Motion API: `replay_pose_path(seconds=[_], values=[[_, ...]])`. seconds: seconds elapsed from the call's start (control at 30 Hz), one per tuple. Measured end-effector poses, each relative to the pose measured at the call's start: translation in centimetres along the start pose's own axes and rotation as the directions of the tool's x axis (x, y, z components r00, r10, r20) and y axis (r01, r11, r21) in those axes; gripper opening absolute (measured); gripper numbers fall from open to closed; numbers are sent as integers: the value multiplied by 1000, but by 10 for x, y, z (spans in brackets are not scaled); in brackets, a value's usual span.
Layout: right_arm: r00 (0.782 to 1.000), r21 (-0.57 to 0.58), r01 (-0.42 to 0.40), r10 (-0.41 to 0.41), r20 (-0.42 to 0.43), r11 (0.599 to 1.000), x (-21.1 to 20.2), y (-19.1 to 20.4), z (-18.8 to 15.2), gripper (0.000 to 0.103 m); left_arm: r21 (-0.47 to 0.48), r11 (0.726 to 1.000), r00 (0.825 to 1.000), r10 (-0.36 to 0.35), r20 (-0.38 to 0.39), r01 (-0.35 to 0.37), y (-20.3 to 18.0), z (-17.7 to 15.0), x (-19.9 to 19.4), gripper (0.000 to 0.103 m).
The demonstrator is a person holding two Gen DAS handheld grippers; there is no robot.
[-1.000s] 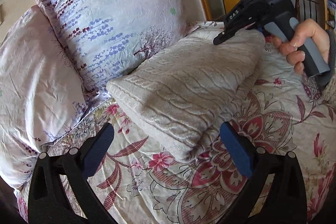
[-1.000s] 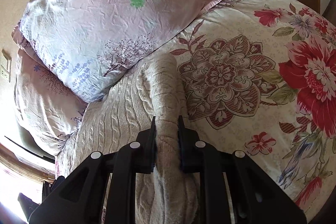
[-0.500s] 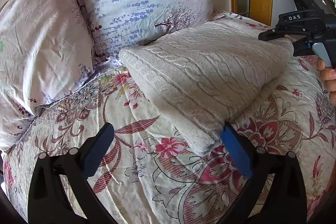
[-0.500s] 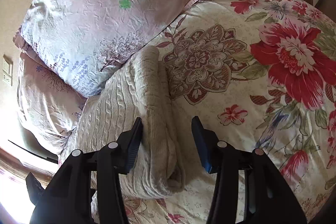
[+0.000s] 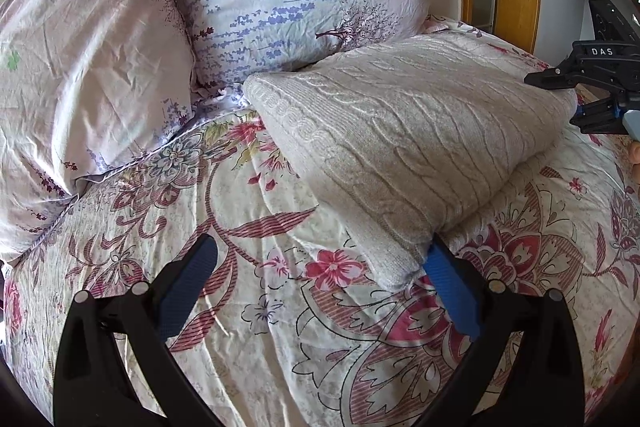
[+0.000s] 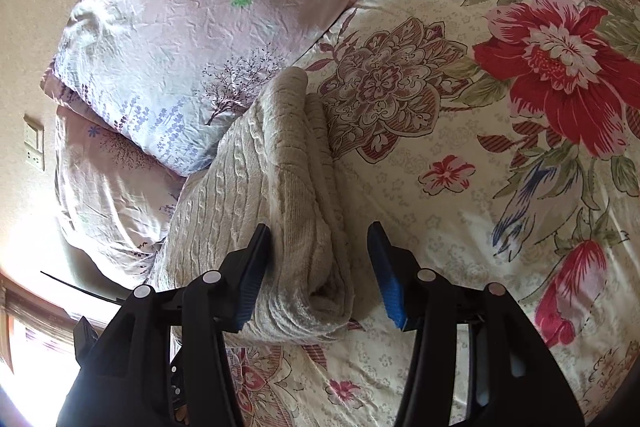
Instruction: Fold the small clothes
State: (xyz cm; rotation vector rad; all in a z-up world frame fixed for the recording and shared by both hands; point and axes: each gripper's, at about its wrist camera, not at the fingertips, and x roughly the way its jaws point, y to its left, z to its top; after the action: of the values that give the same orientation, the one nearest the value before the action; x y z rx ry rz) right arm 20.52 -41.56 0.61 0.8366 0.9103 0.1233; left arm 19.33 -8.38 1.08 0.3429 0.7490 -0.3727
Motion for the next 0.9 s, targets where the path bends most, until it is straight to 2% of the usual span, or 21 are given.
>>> replay_pose_path(seconds=[0.17, 0.27, 0.37, 0.43, 0.47, 0.57, 0.63, 0.73, 0.83, 0.9], values=[[999, 23, -46, 46, -15, 999, -3, -4, -1, 52, 45, 999, 999, 23, -38, -21, -8, -7, 1, 101], [998, 37, -53, 54, -28, 998, 1, -4, -2, 52, -1, 999, 999, 43, -26, -43, 0, -5, 0, 101], [999, 19, -41, 41, -22, 999, 2, -2, -4, 52, -48, 998, 999, 28, -20, -29, 8, -5, 0, 101], [999, 10, -40, 40, -15, 999, 2, 0, -4, 45, -49, 998, 999, 28, -25, -30, 8, -5, 1, 101], [999, 4, -45, 45, -13, 999, 1, 1, -4, 37, -48, 998, 999, 31, -23, -32, 7, -5, 0, 101], [999, -24, -35, 35, 10, 999, -2, 8, -4, 28, -63, 998, 999, 27, -27, -29, 8, -5, 2, 101], [998, -31, -49, 50, 23, 998, -6, 12, -4, 25, -108, 994, 999, 2, -38, -6, 15, -6, 4, 101], [994, -45, -100, 102, 34, 994, -13, 23, -5, 23, -230, 972, 996, -69, -61, 53, 33, -7, 8, 101], [985, -70, -172, 174, 21, 983, -17, 34, -10, 23, -352, 931, 989, -127, -72, 94, 51, -10, 11, 100], [987, -89, -159, 161, 12, 983, -13, 37, -13, 23, -399, 912, 988, -139, -70, 100, 58, -14, 11, 100]])
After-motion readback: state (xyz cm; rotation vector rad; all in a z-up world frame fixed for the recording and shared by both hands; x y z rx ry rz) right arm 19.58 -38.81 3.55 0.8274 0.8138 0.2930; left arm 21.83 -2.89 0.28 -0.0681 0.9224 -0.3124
